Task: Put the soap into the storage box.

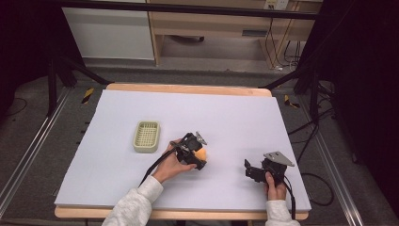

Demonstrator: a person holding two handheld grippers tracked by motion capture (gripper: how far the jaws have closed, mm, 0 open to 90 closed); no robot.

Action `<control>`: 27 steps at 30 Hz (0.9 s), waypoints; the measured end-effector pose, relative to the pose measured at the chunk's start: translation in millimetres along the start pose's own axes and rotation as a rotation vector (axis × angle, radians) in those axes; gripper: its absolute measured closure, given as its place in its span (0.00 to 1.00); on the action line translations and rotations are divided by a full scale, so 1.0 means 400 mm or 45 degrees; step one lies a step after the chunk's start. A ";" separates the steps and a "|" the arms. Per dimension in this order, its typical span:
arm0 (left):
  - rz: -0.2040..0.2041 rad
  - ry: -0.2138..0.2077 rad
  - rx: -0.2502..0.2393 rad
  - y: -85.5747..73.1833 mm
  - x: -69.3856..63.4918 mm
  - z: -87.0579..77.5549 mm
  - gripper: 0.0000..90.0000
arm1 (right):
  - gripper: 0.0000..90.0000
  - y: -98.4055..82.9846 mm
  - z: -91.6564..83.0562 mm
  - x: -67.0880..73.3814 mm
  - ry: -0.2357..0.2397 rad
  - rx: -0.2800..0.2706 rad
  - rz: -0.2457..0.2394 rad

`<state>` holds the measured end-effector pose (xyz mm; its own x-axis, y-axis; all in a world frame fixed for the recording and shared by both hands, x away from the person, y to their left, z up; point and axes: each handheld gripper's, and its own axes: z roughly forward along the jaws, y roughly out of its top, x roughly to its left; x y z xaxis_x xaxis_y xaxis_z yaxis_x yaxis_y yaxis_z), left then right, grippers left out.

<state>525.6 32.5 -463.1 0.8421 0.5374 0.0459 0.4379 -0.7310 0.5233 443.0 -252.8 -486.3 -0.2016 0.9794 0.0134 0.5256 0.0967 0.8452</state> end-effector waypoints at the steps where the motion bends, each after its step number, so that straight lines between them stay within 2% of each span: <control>1: -0.001 0.002 0.003 0.001 0.000 0.000 0.27 | 0.03 0.000 0.000 0.000 0.000 0.001 0.001; 9: -0.034 0.016 0.005 0.002 -0.003 -0.004 0.27 | 0.03 0.000 0.000 -0.001 0.003 0.003 -0.001; 13: -0.045 0.035 -0.013 0.003 -0.005 -0.014 0.27 | 0.03 0.000 0.000 -0.001 0.003 0.003 0.000; 17: -0.059 0.030 -0.031 0.002 -0.006 -0.025 0.27 | 0.03 0.000 0.000 -0.001 0.005 0.004 -0.001; 27: -0.050 0.039 -0.036 -0.004 -0.011 -0.043 0.27 | 0.03 0.000 0.000 -0.001 0.009 0.005 -0.001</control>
<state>516.0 38.6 -449.5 0.8145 0.5780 0.0506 0.4607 -0.6973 0.5491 443.2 -253.1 -486.3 -0.2077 0.9780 0.0166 0.5287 0.0980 0.8432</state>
